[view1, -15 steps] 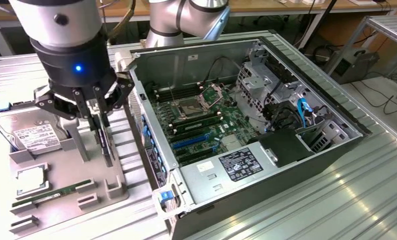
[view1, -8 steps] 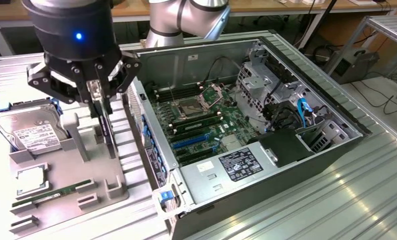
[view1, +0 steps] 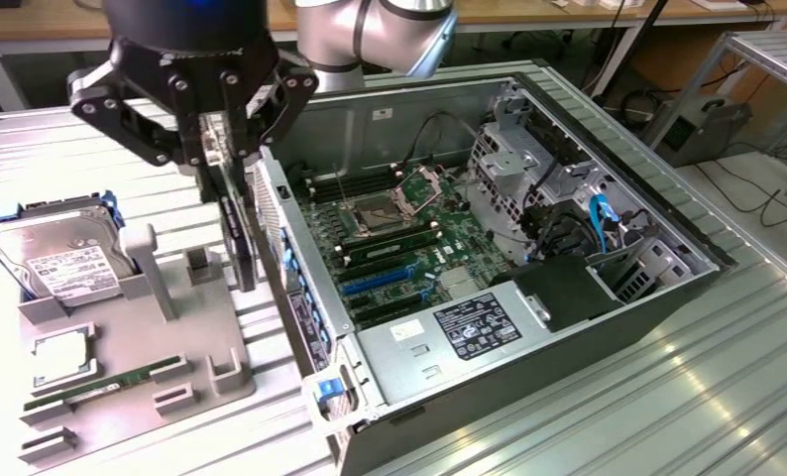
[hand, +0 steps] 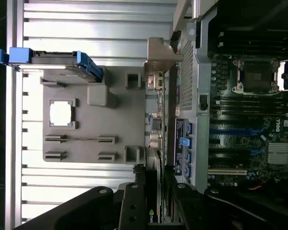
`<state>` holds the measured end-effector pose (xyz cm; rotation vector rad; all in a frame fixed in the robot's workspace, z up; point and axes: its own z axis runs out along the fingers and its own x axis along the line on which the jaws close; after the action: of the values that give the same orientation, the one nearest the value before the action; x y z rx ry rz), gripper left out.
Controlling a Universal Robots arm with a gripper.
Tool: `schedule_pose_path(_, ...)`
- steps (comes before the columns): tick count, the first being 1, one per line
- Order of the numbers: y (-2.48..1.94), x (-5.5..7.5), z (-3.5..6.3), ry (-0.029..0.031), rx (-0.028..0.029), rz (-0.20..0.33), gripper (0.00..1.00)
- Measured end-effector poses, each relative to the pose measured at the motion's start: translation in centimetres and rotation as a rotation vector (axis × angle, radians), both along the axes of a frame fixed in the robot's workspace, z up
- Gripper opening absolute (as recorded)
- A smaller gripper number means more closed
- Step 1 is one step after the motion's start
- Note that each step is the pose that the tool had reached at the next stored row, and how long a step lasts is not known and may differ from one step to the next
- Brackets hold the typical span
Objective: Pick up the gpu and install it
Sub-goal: 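Pick up the gpu and move the gpu toward the slot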
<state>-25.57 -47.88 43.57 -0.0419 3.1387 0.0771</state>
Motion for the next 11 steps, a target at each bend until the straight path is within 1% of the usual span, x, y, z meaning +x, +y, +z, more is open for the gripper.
schedule_pose_path(1,-0.10,0.4,0.19,0.0025,0.0000,0.000,0.26)
schedule_pose_path(3,-0.25,1.5,0.24,0.0045,0.0005,0.000,0.26)
schedule_pose_path(6,-0.38,2.9,0.24,0.0062,0.0013,0.000,0.26)
schedule_pose_path(9,-0.47,5.0,0.24,0.0073,0.0029,0.000,0.26)
schedule_pose_path(10,-0.48,5.4,0.24,0.0075,0.0030,0.000,0.26)
schedule_pose_path(11,-0.49,6.1,0.24,0.0079,0.0031,0.000,0.26)
